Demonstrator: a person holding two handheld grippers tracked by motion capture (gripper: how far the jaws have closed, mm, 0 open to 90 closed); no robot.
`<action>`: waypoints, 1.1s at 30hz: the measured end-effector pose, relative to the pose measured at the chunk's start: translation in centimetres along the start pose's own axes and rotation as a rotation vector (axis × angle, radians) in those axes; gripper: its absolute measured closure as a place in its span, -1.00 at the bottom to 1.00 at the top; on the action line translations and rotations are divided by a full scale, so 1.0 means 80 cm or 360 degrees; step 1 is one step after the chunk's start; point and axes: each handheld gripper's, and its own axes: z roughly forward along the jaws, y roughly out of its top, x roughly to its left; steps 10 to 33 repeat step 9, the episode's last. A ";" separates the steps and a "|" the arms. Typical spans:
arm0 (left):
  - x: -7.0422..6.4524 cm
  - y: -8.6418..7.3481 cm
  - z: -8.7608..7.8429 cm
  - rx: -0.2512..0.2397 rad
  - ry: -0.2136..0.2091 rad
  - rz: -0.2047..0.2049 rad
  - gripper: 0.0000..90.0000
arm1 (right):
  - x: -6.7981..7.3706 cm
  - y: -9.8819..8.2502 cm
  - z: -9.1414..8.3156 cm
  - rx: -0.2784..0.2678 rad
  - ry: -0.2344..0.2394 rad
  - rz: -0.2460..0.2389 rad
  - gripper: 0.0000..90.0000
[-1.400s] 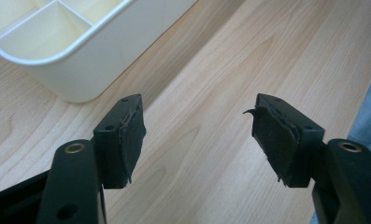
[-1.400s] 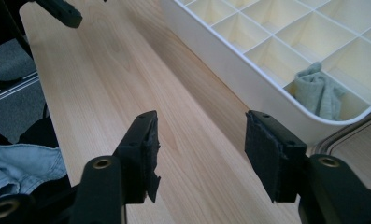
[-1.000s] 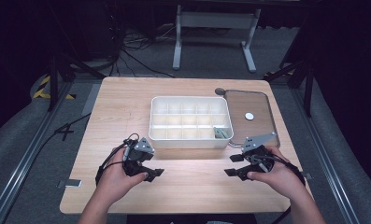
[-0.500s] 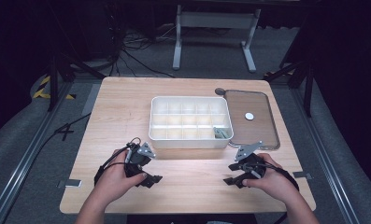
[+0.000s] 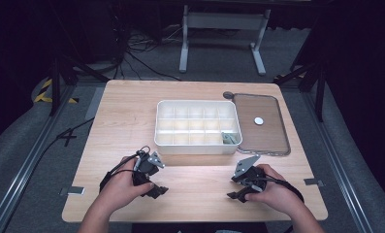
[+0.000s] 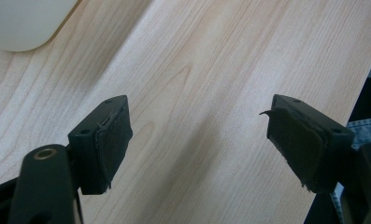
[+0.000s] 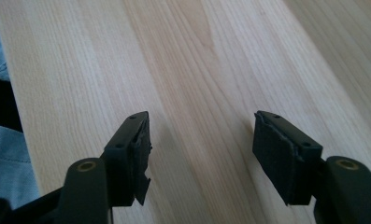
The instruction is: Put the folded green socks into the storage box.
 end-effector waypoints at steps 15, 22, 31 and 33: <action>0.000 -0.001 -0.001 -0.0001 0.0018 0.0002 -0.50 | 0.000 0.003 0.000 -0.0030 -0.0064 -0.0072 -0.19; 0.000 -0.001 -0.001 -0.0001 0.0018 0.0002 -0.50 | 0.000 0.003 0.000 -0.0030 -0.0064 -0.0072 -0.19; 0.000 -0.001 -0.001 -0.0001 0.0018 0.0002 -0.50 | 0.000 0.003 0.000 -0.0030 -0.0064 -0.0072 -0.19; 0.000 -0.001 -0.001 -0.0001 0.0018 0.0002 -0.50 | 0.000 0.003 0.000 -0.0030 -0.0064 -0.0072 -0.19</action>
